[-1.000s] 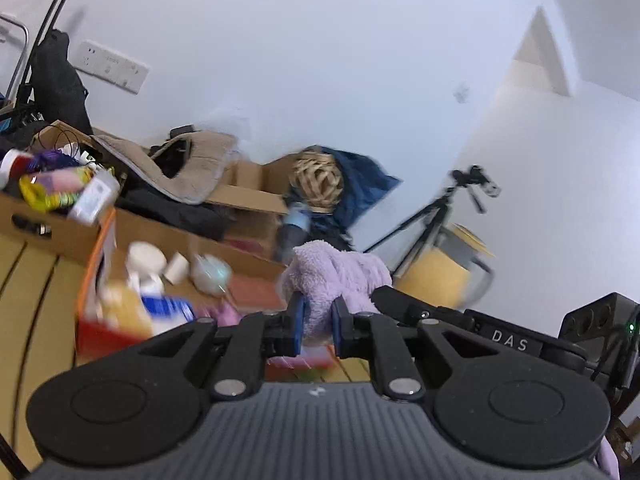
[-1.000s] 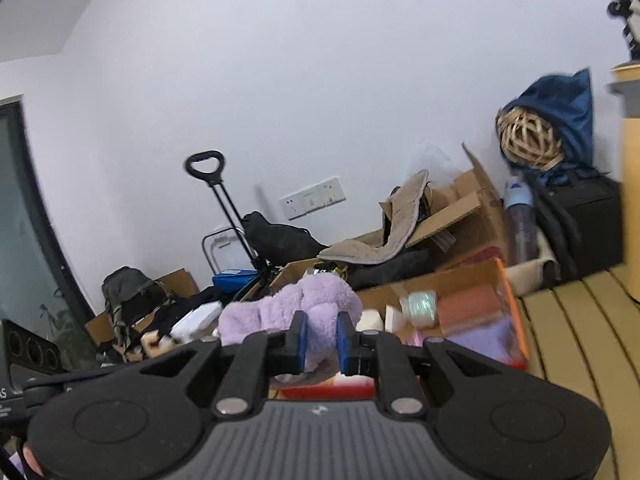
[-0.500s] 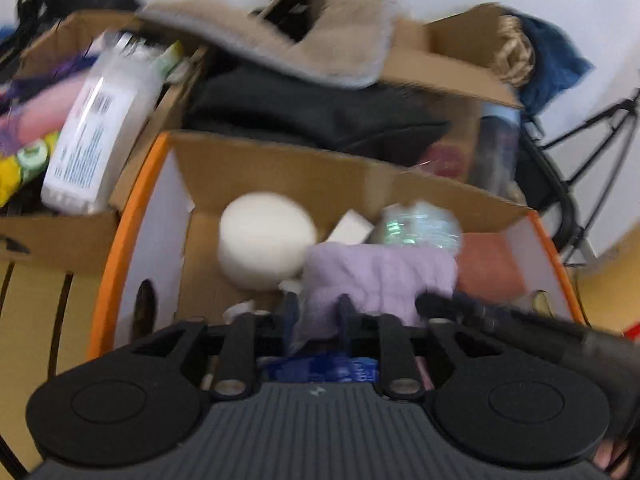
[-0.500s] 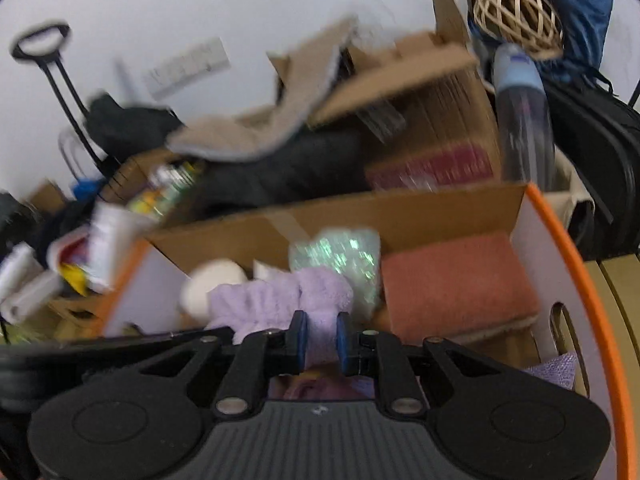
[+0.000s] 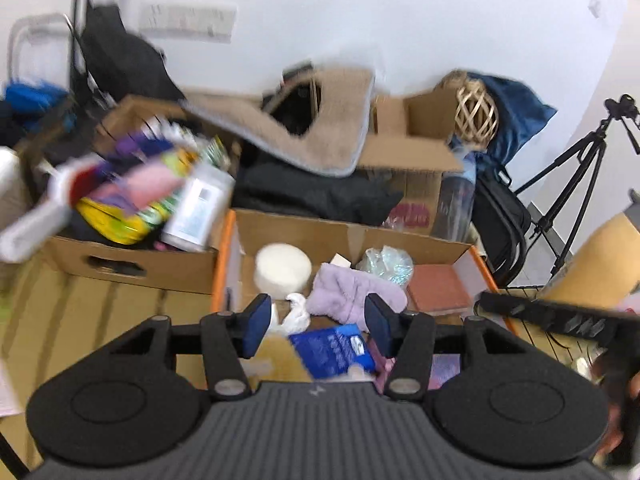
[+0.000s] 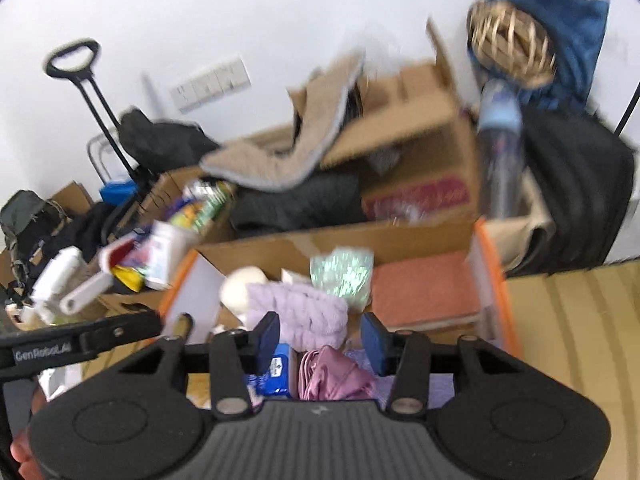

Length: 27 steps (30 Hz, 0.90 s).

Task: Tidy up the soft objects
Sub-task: 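Move both grippers back toward the light-blue plush on the table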

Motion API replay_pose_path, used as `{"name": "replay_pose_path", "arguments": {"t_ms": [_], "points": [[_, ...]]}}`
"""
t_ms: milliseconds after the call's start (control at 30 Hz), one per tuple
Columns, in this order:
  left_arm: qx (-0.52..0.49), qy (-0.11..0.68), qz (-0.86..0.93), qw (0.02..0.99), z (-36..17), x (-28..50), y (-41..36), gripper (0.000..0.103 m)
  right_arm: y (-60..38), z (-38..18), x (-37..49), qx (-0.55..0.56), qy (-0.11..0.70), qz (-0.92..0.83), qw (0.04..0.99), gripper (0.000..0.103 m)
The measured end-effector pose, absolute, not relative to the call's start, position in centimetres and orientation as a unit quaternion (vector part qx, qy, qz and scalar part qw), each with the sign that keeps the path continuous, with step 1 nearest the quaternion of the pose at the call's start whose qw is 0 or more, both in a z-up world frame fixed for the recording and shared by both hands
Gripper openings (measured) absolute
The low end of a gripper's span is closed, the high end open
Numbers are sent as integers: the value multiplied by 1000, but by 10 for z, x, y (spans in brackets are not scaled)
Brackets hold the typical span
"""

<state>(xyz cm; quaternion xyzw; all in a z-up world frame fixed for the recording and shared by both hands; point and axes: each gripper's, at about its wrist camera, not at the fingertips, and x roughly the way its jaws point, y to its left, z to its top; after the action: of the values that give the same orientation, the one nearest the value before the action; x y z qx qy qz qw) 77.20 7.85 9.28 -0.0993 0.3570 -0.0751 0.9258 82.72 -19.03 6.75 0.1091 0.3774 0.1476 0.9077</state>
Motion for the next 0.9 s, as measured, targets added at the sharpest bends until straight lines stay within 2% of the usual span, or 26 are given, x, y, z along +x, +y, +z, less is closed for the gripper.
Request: {"name": "replay_pose_path", "arguments": {"t_ms": [100, 233, 300, 400, 467, 500, 567, 633, 700, 767, 900], "points": [[-70, 341, -63, 935, 115, 726, 80, 55, -199, 111, 783, 68, 333, 140, 930, 54], [-53, 308, -48, 949, 147, 665, 81, 63, -210, 160, 716, 21, 278, 139, 950, 60], [-44, 284, -53, 956, 161, 627, 82, 65, -220, 176, 682, 19, 252, 143, 957, 69], [-19, 236, -67, 969, 172, 559, 83, 73, -232, 191, 627, 6, 215, 150, 965, 70], [-2, 203, -70, 977, 171, 514, 84, 77, -239, 195, 588, -5, 191, 154, 969, 77], [7, 189, -70, 979, 170, 493, 83, 77, -242, 195, 566, -9, 176, 156, 972, 81], [14, 160, -68, 985, 164, 452, 81, 84, -247, 191, 527, -12, 151, 159, 976, 83], [20, 131, -62, 989, 156, 414, 78, 87, -251, 180, 491, -11, 136, 168, 976, 85], [35, 104, -44, 993, 145, 380, 71, 90, -254, 164, 456, -7, 130, 163, 978, 85], [42, 83, -30, 995, 133, 346, 65, 97, -256, 146, 423, -1, 121, 160, 980, 87], [32, 67, -24, 997, 106, 283, 62, 103, -256, 109, 347, 8, 122, 155, 980, 91]]}}
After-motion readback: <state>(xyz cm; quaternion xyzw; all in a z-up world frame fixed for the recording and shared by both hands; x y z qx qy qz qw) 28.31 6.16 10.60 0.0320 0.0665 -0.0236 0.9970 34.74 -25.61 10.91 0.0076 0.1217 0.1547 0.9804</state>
